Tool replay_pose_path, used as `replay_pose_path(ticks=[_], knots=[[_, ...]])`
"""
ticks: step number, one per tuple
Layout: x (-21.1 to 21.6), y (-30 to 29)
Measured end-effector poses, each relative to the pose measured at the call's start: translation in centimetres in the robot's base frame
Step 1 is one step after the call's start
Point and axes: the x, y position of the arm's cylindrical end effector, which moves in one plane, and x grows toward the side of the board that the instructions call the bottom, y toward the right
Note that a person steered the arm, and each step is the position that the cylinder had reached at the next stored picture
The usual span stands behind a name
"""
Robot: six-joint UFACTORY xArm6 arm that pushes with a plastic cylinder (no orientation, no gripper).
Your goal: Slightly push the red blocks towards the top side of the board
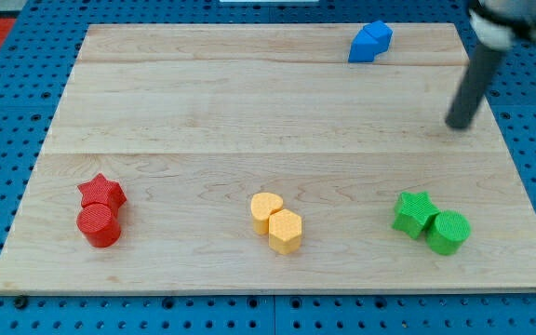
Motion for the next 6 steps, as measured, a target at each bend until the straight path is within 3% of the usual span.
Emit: replay_pose_path(ticks=[1,2,3,5,6], knots=[[9.4,4.7],[16.3,5.7],[16.4,2.2],[13.5,-21.3],[14.5,-31.6]])
